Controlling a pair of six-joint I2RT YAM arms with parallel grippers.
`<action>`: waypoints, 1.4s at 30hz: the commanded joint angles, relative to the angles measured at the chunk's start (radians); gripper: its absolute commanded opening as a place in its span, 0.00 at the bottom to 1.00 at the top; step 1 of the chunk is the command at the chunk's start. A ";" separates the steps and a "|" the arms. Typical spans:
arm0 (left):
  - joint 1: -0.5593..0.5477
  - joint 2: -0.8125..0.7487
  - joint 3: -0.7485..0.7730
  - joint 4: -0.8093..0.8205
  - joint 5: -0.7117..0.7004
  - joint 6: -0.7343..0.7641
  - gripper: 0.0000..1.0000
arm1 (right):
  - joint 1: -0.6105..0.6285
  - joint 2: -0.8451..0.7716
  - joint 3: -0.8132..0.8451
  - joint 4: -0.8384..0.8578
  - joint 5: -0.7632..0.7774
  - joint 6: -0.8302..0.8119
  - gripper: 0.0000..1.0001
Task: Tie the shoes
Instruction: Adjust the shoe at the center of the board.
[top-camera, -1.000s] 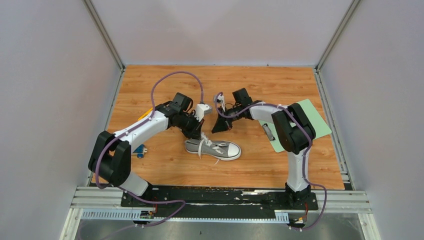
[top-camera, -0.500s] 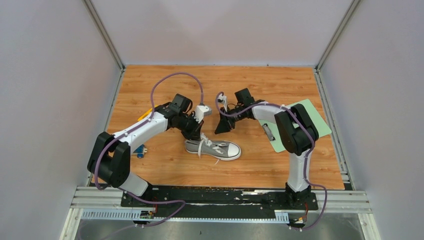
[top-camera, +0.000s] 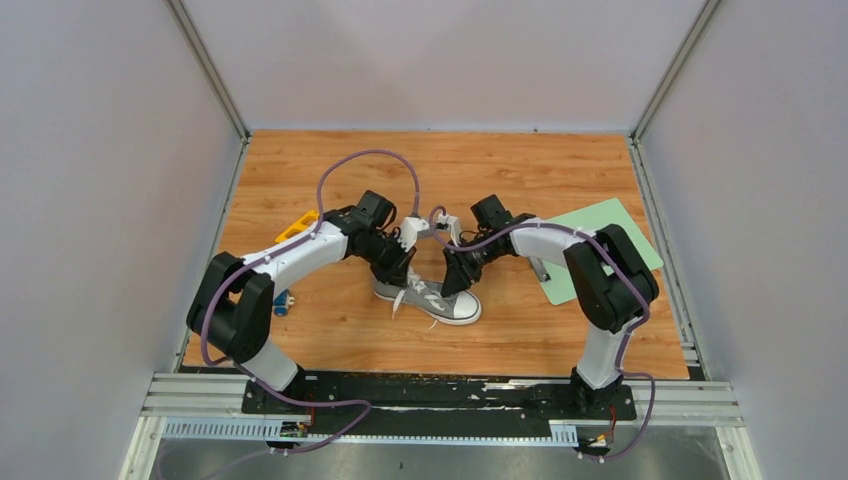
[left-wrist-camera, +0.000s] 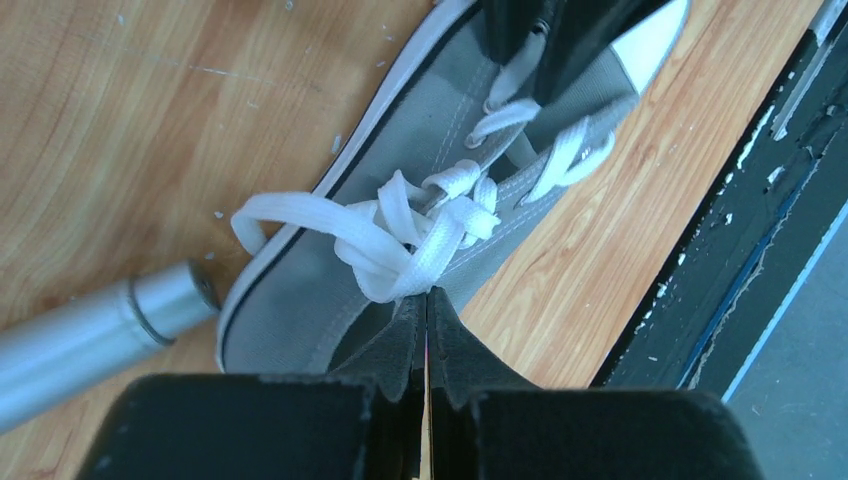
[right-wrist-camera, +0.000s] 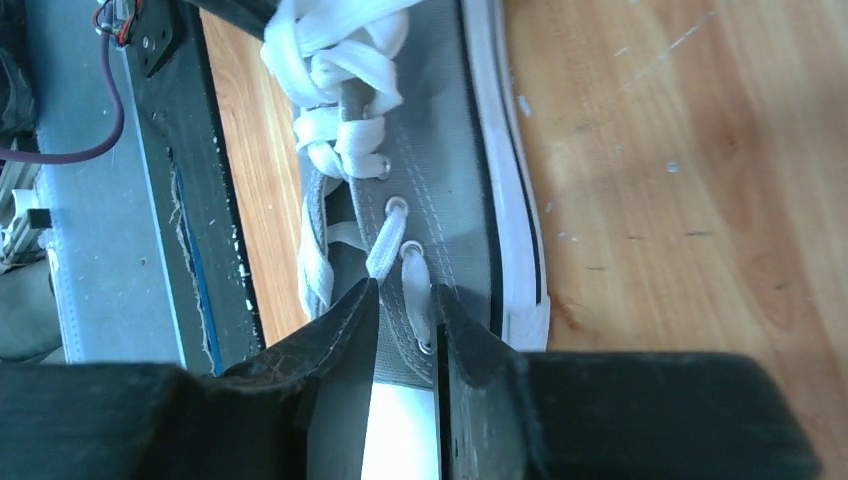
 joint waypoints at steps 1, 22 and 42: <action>-0.005 0.021 0.061 -0.011 0.007 0.045 0.00 | 0.065 0.014 -0.007 -0.070 -0.079 0.038 0.27; -0.023 0.122 0.139 0.042 0.117 0.090 0.02 | -0.170 -0.123 0.029 -0.136 -0.204 -0.040 0.29; -0.065 0.160 0.209 0.127 0.151 0.007 0.04 | -0.123 -0.060 0.041 -0.053 -0.229 0.066 0.39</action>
